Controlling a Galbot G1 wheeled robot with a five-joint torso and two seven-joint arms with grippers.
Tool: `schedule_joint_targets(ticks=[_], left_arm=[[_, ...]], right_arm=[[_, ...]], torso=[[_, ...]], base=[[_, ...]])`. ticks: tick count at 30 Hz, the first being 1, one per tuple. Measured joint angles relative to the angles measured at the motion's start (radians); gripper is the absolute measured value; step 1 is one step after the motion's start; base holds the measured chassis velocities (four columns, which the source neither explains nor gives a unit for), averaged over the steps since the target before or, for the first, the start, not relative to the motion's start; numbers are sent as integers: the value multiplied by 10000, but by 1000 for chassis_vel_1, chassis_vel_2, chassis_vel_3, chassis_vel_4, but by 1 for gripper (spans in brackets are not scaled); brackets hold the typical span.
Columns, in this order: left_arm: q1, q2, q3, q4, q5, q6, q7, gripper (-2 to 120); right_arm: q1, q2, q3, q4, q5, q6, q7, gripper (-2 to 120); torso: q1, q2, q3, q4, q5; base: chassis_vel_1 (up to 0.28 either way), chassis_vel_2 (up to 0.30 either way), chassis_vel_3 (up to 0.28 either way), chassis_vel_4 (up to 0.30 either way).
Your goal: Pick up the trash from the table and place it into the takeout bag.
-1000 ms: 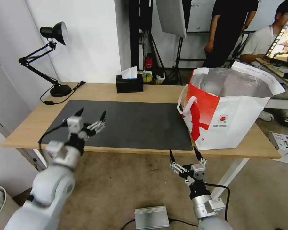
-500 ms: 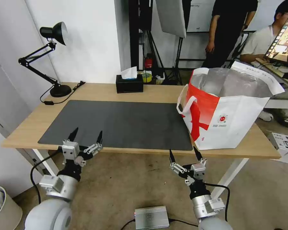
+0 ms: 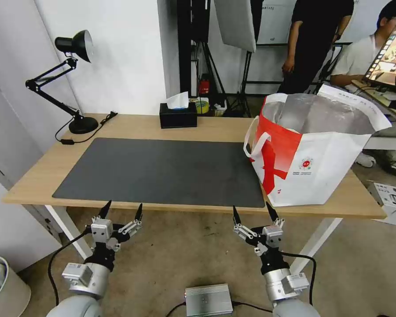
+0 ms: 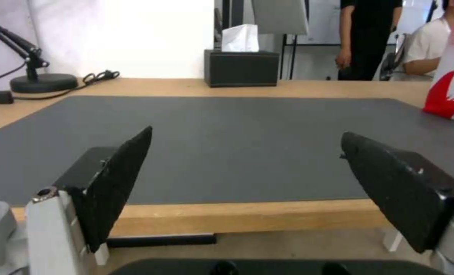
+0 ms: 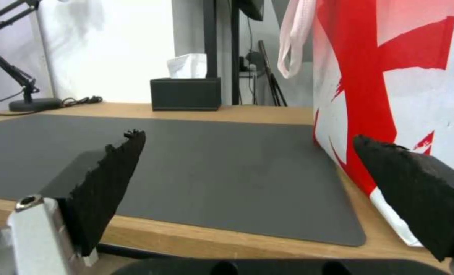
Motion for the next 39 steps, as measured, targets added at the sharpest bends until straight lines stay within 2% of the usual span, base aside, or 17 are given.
schedule_joint_targets(ticks=[20,30,39], left_arm=[[-285,-31,200,369,255,-705,-23,100],[-520,-50,44,845,511,-1183,5,100],[-534,-16,-18,863,541,-1228,-4,100]], right_arm=[[0,0,0,0,0,0,0,100],[0,0,0,0,0,0,0,100],[0,0,0,0,0,0,0,100]], torso=[[1,0,0,0,0],[0,0,0,0,-2],[1,0,1,0,-1]], base=[[0,0,0,0],[0,0,0,0],[0,0,0,0]])
